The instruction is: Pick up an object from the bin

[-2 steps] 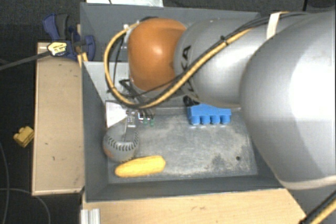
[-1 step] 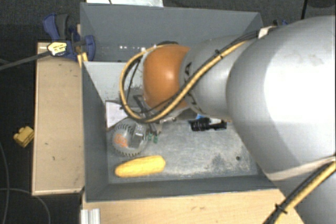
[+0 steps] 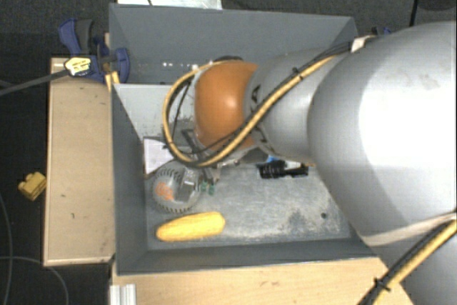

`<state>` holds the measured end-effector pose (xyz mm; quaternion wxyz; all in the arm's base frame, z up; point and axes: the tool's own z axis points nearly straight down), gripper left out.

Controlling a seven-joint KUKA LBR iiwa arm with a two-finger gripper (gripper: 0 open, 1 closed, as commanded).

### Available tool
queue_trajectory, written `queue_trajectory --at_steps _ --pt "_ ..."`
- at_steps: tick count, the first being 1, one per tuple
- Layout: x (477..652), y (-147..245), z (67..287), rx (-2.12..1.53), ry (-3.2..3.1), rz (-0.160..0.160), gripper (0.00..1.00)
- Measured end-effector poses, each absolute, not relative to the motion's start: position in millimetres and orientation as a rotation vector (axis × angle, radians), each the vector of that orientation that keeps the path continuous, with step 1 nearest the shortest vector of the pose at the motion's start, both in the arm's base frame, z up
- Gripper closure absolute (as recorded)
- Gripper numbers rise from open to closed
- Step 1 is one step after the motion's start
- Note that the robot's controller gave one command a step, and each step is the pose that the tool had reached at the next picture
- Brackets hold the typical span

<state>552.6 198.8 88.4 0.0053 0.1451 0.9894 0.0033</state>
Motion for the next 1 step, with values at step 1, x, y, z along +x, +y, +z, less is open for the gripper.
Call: queue_trajectory --at_steps 1 --pt "555.5 167.7 122.3 0.450 3.113 0.001 1.00"
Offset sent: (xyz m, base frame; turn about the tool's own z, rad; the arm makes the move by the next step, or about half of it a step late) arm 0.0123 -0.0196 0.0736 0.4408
